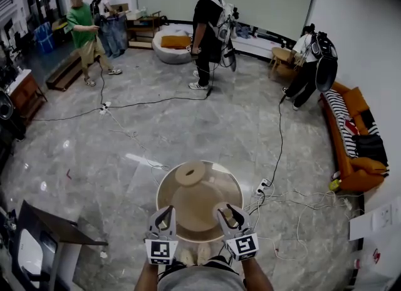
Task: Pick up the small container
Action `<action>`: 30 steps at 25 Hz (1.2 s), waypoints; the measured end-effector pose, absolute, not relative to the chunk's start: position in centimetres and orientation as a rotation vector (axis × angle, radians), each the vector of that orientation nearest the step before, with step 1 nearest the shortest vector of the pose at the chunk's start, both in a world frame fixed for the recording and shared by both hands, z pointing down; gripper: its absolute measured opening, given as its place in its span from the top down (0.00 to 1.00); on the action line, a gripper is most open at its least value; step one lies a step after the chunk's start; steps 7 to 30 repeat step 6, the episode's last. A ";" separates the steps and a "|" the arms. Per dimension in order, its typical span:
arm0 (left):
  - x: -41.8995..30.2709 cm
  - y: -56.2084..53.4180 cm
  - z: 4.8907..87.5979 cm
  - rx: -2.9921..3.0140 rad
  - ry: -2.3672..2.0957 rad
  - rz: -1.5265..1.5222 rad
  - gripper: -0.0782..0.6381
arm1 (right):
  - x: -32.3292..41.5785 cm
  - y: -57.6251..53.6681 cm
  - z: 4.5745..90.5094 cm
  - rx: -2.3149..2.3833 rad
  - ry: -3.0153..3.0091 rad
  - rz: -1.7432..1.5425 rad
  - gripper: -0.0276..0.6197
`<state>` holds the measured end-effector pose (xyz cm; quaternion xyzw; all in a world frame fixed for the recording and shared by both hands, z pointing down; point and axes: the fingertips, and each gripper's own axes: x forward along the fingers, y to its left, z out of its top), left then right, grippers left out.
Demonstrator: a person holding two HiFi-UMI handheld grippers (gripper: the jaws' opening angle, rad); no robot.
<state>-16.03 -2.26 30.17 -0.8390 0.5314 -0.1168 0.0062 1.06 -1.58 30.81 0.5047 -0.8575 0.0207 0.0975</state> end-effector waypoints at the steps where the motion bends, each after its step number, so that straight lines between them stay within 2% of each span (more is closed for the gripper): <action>1: -16.0 -2.2 30.2 -2.625 1.662 -0.367 0.87 | 1.1 -1.5 30.9 1.493 -2.538 0.060 0.75; 30: -16.1 -1.9 30.1 -2.623 1.659 -0.367 0.87 | 1.0 -1.1 31.5 1.490 -2.542 0.055 0.75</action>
